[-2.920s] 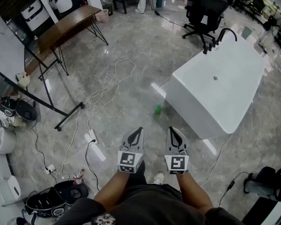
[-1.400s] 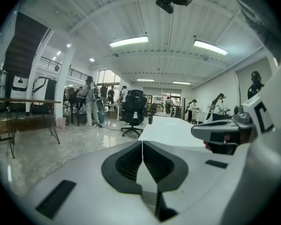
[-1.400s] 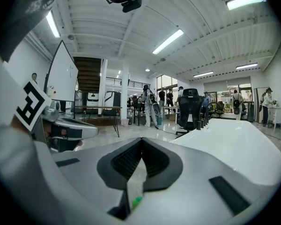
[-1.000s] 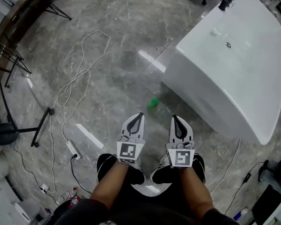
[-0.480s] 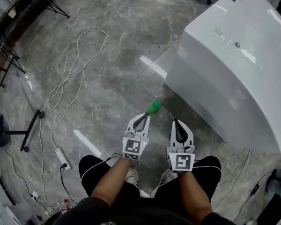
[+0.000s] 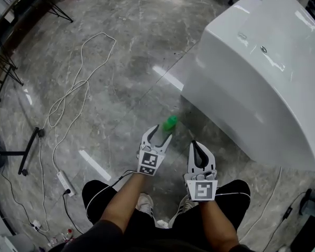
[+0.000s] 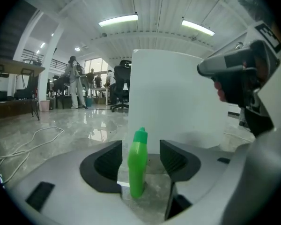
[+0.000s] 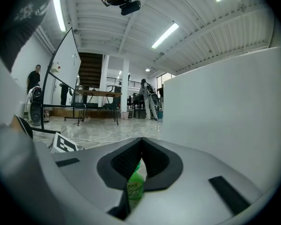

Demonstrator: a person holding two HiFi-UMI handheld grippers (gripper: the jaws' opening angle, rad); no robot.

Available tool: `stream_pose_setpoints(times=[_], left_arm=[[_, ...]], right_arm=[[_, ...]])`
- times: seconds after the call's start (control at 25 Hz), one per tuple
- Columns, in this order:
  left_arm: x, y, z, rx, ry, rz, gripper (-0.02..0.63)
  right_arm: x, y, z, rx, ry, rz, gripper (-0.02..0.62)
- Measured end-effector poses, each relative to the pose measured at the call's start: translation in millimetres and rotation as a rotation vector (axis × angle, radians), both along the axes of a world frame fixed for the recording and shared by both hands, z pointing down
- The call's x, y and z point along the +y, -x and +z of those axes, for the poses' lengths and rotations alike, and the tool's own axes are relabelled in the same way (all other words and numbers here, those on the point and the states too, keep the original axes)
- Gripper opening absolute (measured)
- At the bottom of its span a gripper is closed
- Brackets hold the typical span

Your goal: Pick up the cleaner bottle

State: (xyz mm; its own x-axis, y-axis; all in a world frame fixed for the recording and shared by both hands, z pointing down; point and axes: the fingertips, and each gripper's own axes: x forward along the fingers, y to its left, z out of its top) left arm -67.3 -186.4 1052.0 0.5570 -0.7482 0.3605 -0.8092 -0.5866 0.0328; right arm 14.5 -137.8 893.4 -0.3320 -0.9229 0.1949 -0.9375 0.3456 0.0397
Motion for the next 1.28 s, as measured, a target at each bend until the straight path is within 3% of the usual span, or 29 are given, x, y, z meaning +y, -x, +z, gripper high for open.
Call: stream_pose_setpoints(times=[0.28, 0.84, 1.04, 1.28], left_arm=[[-31.4, -20.9, 59.4, -0.088, 0.021, 0.061, 0.279], [-63.8, -48.4, 119.2, -0.126, 0.078, 0.087, 0.278], [-70.6, -52.2, 120.9, -0.139, 0.063, 0.062, 0.199], [-69.7, -50.8, 121.7, -0.128, 0.076, 0.032, 0.19]], right_arm=[[8.0, -7.8, 9.2, 0.007, -0.006, 0.014, 0.017], [25.7, -22.2, 25.7, 0.042, 0.02, 0.02, 0.017], [28.4, -30.8, 30.3, 0.048, 0.039, 0.027, 0.017], [29.8, -29.5, 28.7, 0.05, 0.023, 0.013, 0.017]])
